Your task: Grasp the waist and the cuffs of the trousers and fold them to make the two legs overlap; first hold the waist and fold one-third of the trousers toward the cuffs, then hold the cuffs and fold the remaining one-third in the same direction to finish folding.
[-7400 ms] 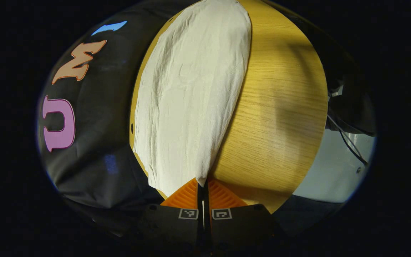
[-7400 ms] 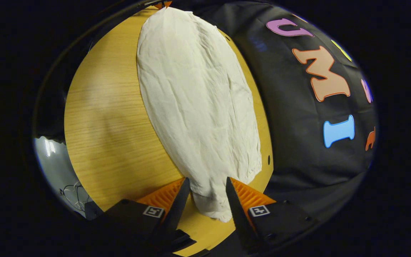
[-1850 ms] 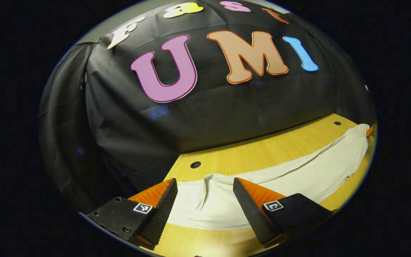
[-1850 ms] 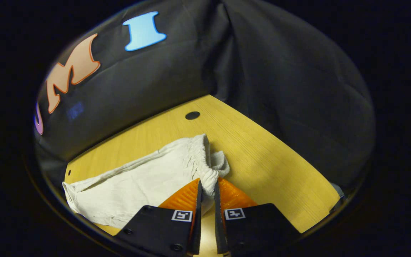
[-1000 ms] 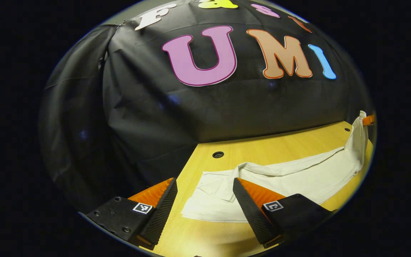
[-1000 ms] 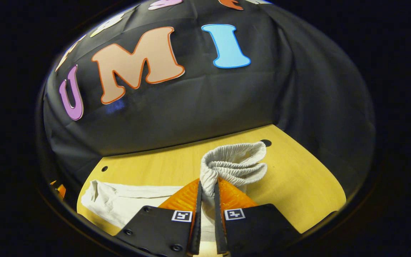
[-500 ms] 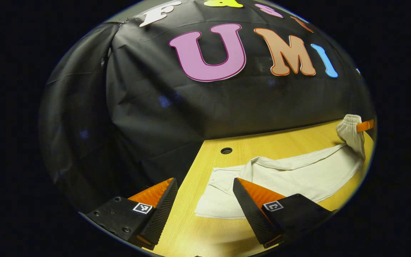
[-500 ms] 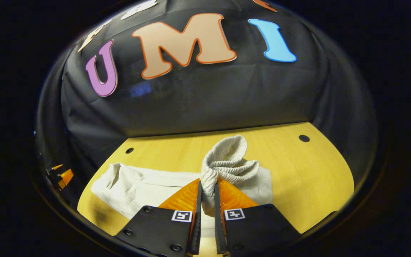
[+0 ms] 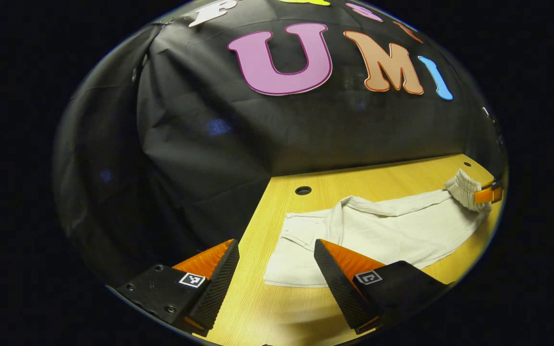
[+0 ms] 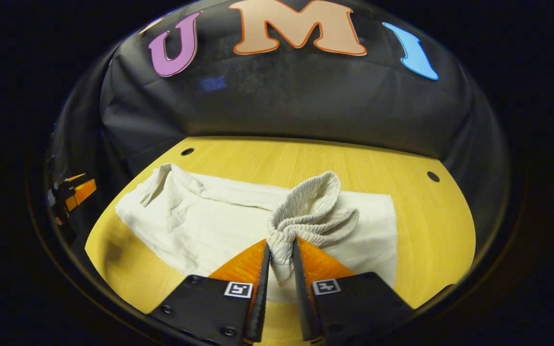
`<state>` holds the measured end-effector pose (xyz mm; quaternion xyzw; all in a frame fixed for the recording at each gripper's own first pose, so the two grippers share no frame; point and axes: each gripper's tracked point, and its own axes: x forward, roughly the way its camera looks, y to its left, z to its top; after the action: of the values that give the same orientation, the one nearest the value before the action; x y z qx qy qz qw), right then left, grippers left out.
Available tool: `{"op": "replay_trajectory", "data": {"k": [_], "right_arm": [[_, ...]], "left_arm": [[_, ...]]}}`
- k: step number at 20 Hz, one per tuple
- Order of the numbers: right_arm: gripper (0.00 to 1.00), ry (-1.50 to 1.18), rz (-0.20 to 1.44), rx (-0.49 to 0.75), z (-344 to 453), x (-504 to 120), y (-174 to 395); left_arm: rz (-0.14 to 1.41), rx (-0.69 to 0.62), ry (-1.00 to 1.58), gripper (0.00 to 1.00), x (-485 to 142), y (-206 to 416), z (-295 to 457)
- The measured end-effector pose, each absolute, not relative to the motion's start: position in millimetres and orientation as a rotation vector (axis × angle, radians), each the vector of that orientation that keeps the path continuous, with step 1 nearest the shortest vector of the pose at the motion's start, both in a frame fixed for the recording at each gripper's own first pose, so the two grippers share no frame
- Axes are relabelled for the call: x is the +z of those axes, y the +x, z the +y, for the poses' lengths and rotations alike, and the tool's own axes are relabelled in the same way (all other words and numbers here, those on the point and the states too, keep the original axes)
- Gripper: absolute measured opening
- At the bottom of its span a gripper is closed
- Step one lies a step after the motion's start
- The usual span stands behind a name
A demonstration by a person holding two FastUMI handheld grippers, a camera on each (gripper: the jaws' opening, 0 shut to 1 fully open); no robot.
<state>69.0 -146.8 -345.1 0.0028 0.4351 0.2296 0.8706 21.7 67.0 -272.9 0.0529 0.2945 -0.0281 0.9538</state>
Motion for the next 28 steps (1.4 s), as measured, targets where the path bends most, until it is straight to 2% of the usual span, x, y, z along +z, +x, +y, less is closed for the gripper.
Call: {"op": "replay_trajectory", "data": {"k": [3,7,8,9,10,11,12,13,14,15,16,17,18,21,22,23,25,26,27,28], "right_arm": [[1.00,0.039,0.840,0.523,-151,-303,66],[0.96,0.040,0.832,0.487,-161,-295,59],[0.92,0.034,0.826,0.479,-162,-295,58],[0.92,0.029,0.823,0.471,-163,-294,58],[0.97,0.024,0.823,0.462,-165,-293,57],[0.92,0.020,0.822,0.454,-168,-292,56],[0.97,0.015,0.822,0.446,-169,-292,55],[0.92,0.011,0.822,0.439,-172,-292,54],[0.97,0.007,0.823,0.434,-173,-292,52],[0.92,0.002,0.824,0.428,-175,-292,51],[0.92,-0.005,0.825,0.423,-177,-293,50],[0.92,-0.010,0.825,0.418,-179,-293,49],[0.97,-0.014,0.826,0.414,-181,-293,49],[0.92,-0.024,0.828,0.404,-188,-295,47],[0.97,-0.022,0.832,0.401,-190,-295,46],[0.92,-0.015,0.837,0.397,-192,-296,46],[0.92,-0.002,0.847,0.390,-195,-298,45],[0.97,0.000,0.849,0.388,-196,-299,45],[0.97,0.001,0.852,0.387,-197,-299,45],[0.92,0.003,0.855,0.389,-197,-300,44]], "left_arm": [[0.628,-0.076,0.078,0.96,-289,22,69],[0.676,-0.107,0.046,0.97,-319,26,68],[0.696,-0.117,0.040,0.97,-327,25,69],[0.714,-0.120,0.037,0.97,-334,24,71],[0.732,-0.124,0.031,0.97,-343,25,72],[0.748,-0.125,0.024,0.97,-350,26,73],[0.764,-0.122,0.021,0.97,-360,29,73],[0.783,-0.121,0.017,0.97,-368,30,74],[0.802,-0.119,0.014,0.97,-377,30,74],[0.818,-0.119,0.013,0.97,-384,31,74],[0.831,-0.119,0.012,0.92,-391,32,73],[0.844,-0.118,0.013,0.97,-395,32,73],[0.852,-0.116,0.011,0.97,-400,33,73],[0.885,-0.115,-0.010,0.97,-407,28,72],[0.864,-0.116,-0.024,0.97,-406,31,72],[0.870,-0.112,-0.036,0.95,-406,31,72],[0.859,-0.103,-0.078,0.95,-407,31,69],[0.860,-0.100,-0.084,0.95,-408,31,70],[0.863,-0.108,-0.087,0.92,-409,30,68],[0.860,-0.122,-0.093,0.88,-408,30,65]]}}
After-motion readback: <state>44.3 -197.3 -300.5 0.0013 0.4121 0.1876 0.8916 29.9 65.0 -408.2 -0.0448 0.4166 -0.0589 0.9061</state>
